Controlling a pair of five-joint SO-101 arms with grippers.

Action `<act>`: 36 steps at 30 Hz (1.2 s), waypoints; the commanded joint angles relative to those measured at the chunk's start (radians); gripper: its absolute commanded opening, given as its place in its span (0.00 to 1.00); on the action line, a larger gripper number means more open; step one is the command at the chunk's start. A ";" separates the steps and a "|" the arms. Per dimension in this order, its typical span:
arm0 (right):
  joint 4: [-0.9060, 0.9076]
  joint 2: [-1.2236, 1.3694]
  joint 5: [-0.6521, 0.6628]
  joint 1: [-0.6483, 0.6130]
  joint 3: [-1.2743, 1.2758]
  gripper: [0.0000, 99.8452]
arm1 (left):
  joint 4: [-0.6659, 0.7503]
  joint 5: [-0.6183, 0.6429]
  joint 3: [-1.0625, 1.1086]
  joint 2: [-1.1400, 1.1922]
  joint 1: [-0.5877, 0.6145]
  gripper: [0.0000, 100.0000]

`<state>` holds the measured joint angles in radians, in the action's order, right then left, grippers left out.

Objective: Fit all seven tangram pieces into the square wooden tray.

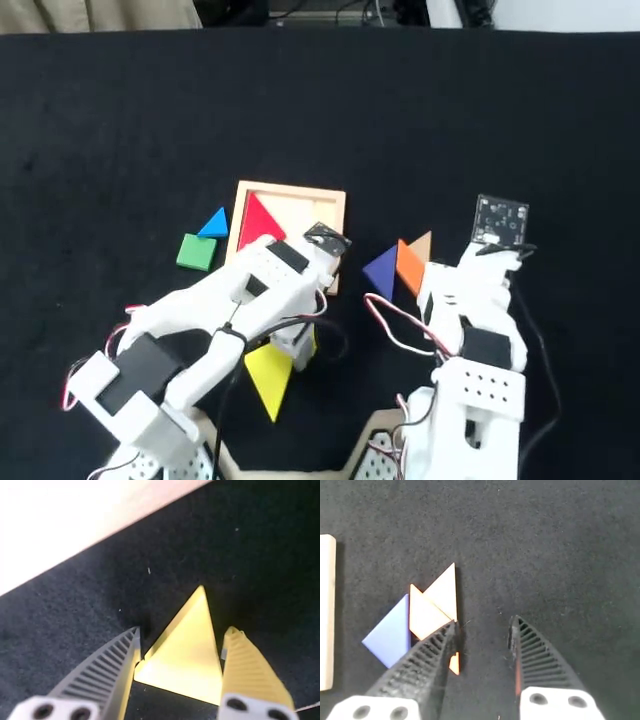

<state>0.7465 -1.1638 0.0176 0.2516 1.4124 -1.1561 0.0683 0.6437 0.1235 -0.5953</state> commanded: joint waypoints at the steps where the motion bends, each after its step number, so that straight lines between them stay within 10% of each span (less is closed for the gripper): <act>1: 0.008 -0.021 0.006 -0.011 -0.012 0.17 | -0.038 0.014 -0.036 -0.008 -0.015 0.26; 16: 0.058 -0.022 0.008 0.032 -0.048 0.17 | 0.087 -0.092 0.186 -0.109 0.058 0.26; 36: 0.057 -0.022 0.008 0.032 -0.048 0.17 | -0.046 -0.212 -0.145 0.117 0.067 0.10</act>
<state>0.8002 -1.1638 0.0176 0.2670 1.4124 -1.2175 -0.1312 0.5516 0.2125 -0.5493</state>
